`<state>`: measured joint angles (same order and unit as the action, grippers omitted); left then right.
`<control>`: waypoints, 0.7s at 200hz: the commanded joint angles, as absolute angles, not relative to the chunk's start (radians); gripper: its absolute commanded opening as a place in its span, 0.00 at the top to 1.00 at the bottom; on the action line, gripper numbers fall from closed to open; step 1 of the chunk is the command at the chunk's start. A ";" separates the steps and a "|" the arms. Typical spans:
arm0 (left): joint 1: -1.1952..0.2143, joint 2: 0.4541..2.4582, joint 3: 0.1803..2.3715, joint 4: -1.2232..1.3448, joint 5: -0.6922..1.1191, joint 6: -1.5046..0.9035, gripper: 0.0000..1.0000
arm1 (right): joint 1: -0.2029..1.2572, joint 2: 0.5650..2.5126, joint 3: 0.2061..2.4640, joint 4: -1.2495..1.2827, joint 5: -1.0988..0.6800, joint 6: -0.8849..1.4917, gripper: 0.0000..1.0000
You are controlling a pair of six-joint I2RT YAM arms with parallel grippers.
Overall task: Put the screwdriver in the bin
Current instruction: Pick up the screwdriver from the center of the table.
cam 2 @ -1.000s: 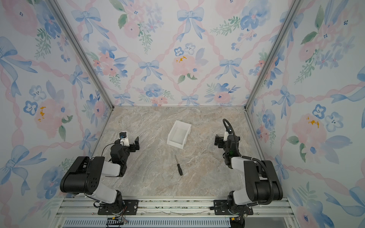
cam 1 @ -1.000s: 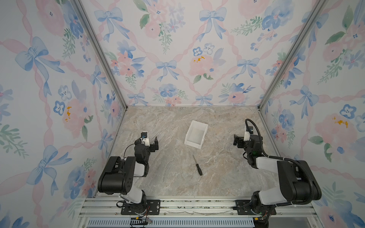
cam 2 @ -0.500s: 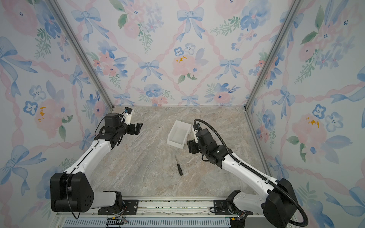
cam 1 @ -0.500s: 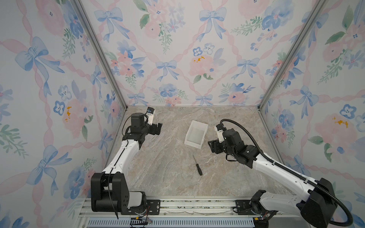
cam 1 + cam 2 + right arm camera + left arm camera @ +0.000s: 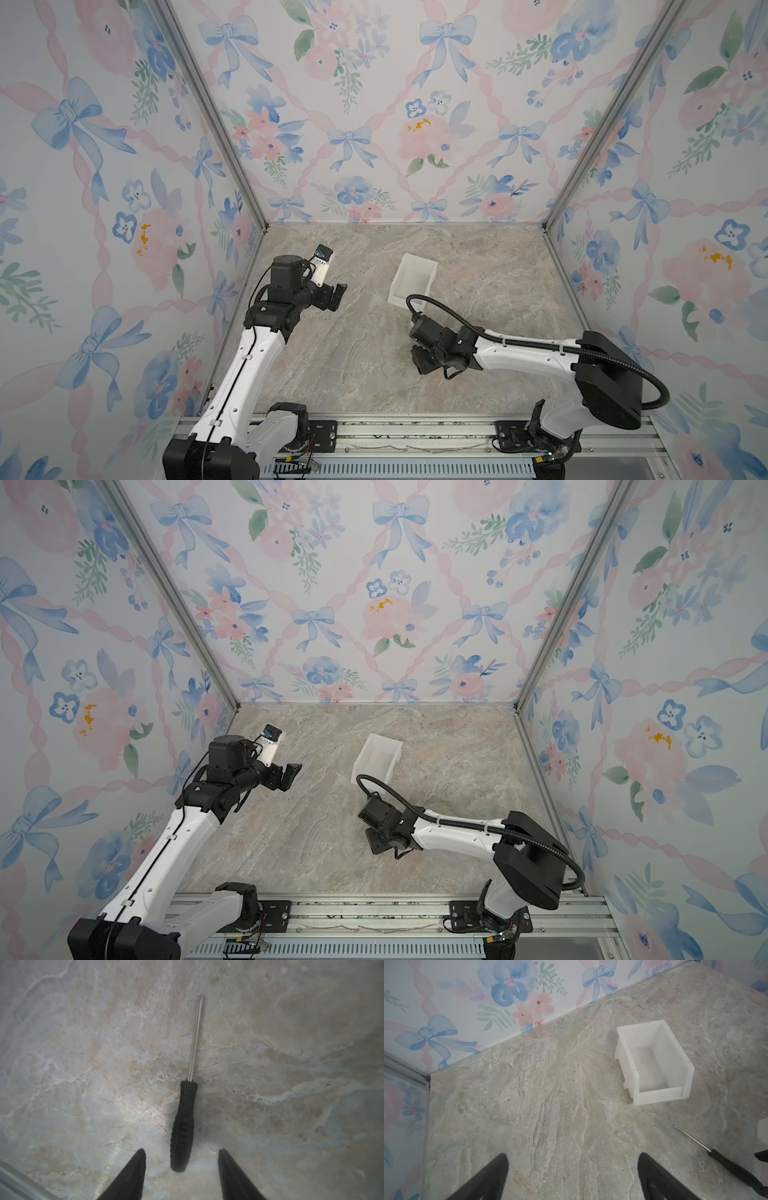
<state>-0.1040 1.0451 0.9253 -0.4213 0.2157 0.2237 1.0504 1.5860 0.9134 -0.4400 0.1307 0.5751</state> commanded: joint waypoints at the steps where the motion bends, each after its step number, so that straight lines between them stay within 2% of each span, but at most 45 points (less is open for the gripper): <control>1: -0.108 1.030 0.904 -0.451 0.202 0.211 0.02 | 1.057 1.636 0.977 -0.473 0.154 0.592 0.44; 110: -0.109 1.043 0.914 -0.463 0.137 0.200 0.02 | 1.058 1.748 1.002 -0.483 0.166 0.594 0.60; 140: -0.110 1.070 0.937 -0.473 0.104 0.193 0.02 | 1.066 1.755 1.010 -0.510 0.190 0.592 0.72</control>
<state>-0.1051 1.0492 0.9165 -0.4458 0.1410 0.2127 1.0534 1.7245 0.9863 -0.4553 0.1566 0.5968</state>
